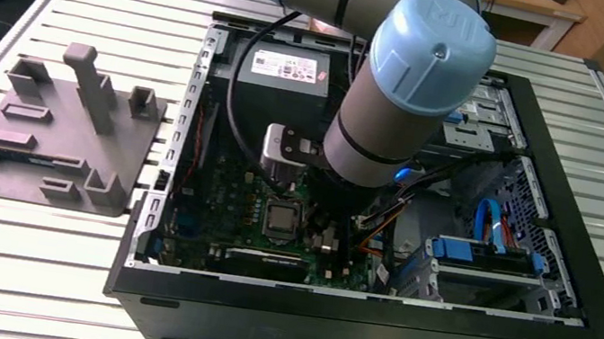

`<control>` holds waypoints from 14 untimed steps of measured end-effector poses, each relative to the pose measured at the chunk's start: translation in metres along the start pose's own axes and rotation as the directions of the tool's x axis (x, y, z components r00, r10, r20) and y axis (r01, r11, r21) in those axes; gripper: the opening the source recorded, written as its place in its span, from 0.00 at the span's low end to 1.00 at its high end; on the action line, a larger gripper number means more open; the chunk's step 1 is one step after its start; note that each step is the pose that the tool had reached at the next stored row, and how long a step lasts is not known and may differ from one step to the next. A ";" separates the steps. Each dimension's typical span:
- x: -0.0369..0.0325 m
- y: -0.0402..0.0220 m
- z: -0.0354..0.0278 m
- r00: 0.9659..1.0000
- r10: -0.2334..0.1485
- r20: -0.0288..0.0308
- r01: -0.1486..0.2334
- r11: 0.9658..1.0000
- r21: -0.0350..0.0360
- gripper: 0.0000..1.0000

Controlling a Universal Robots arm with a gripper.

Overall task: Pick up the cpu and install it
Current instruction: 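Install the first cpu locking lever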

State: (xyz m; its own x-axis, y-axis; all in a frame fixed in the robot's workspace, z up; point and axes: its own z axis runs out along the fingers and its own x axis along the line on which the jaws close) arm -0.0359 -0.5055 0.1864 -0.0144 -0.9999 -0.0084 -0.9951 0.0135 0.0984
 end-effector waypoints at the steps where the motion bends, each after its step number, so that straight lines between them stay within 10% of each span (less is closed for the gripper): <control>1: 0.0000 0.0001 -0.0001 1.000 0.000 0.000 0.000 1.000 0.000 0.10; 14: -0.0002 0.0029 -0.0220 1.000 0.000 0.000 0.000 1.000 0.000 0.10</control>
State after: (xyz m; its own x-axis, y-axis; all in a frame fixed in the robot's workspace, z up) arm -0.0366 -0.5055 0.2085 -0.0144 -0.9999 -0.0087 -0.9951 0.0134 0.0983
